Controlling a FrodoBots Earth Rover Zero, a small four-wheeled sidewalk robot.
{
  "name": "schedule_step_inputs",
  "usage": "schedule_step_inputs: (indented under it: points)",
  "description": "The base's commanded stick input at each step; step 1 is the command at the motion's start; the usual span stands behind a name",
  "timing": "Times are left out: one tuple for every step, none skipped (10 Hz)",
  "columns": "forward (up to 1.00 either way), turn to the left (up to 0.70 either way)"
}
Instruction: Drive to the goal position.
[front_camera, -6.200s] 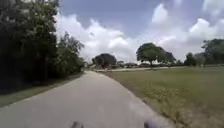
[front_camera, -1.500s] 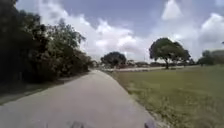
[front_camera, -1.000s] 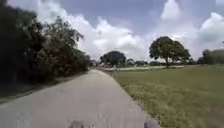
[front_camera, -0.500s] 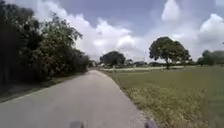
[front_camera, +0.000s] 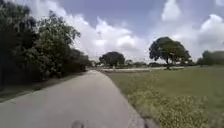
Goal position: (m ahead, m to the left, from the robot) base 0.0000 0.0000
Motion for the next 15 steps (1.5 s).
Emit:
schedule_step_inputs:
  points:
    - [0.85,0.07]
    - [0.85,0.02]
    - [0.85,0.00]
    - [0.85,0.00]
    - [0.85,0.20]
    - [0.85,0.34]
    - [0.85,0.23]
    - [0.85,0.00]
    - [0.85,0.00]
    - [0.85,0.00]
    - [0.85,0.00]
    - [0.85,0.00]
    - [0.85,0.00]
    - [0.85,0.00]
    - [0.85,0.00]
